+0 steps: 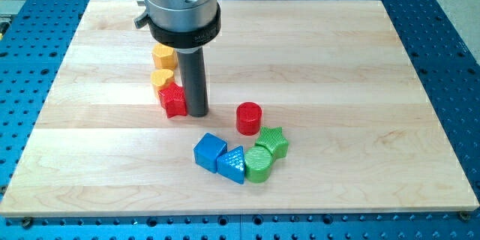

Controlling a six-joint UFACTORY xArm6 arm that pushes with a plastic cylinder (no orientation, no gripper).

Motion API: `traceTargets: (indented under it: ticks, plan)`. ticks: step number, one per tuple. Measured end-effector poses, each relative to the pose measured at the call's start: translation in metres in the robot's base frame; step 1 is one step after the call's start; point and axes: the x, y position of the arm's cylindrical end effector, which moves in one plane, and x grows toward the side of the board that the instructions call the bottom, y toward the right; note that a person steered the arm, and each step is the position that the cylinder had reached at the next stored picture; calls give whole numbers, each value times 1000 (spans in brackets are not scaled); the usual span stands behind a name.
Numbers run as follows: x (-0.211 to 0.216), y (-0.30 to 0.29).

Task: Move the red circle diagonal to the green star

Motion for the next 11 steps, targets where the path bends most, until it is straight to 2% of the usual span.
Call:
traceTargets:
  ticks: [2,5,6,8,9,10,11]
  plan:
    - [20,29]
    - [45,39]
    - [37,74]
    - [-32,110]
    - [-12,28]
    - [29,-53]
    - [52,-116]
